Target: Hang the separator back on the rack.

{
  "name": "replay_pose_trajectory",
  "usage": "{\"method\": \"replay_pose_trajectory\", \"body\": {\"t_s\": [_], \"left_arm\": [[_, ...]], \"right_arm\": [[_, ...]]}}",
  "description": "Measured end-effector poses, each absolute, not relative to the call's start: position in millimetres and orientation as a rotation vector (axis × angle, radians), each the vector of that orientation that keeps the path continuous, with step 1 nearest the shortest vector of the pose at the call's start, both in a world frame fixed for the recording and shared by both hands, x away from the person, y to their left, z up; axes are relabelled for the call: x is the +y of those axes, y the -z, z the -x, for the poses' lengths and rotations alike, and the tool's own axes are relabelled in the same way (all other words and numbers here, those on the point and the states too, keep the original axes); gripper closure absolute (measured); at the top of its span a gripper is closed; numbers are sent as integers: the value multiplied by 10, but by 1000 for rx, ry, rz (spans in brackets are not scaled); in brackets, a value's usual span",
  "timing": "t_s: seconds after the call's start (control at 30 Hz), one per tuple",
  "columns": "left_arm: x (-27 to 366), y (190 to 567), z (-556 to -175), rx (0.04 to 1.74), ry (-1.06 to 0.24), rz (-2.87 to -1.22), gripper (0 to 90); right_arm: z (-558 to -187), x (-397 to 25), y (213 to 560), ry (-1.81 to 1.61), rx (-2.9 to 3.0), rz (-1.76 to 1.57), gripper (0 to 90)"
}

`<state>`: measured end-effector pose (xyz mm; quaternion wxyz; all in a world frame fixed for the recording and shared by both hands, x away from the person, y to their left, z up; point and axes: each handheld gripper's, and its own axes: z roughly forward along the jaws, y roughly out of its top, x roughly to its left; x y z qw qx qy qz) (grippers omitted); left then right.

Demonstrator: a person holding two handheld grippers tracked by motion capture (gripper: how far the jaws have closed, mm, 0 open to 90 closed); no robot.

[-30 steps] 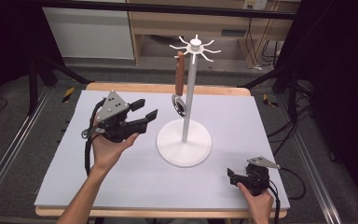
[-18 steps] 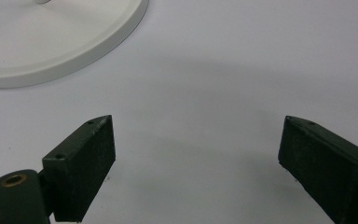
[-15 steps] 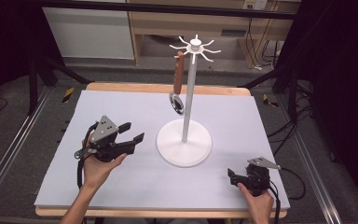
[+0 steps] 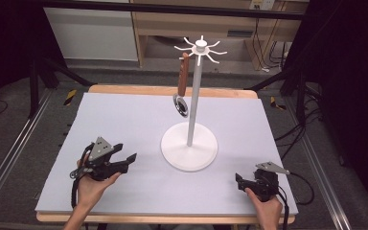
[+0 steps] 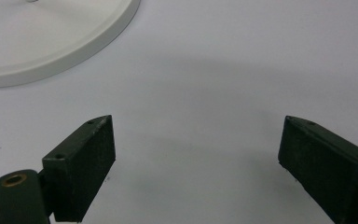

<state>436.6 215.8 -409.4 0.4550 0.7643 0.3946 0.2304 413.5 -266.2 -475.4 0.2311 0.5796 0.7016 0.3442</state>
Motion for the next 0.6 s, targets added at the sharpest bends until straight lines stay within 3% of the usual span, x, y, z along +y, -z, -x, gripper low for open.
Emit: {"method": "replay_pose_trajectory", "body": {"t_s": [0.6], "left_arm": [[2672,4540,-4325,1159,-639,-1923,342]], "right_arm": [[-4113,-2692,4750,-949,1920,-1601,113]]}}
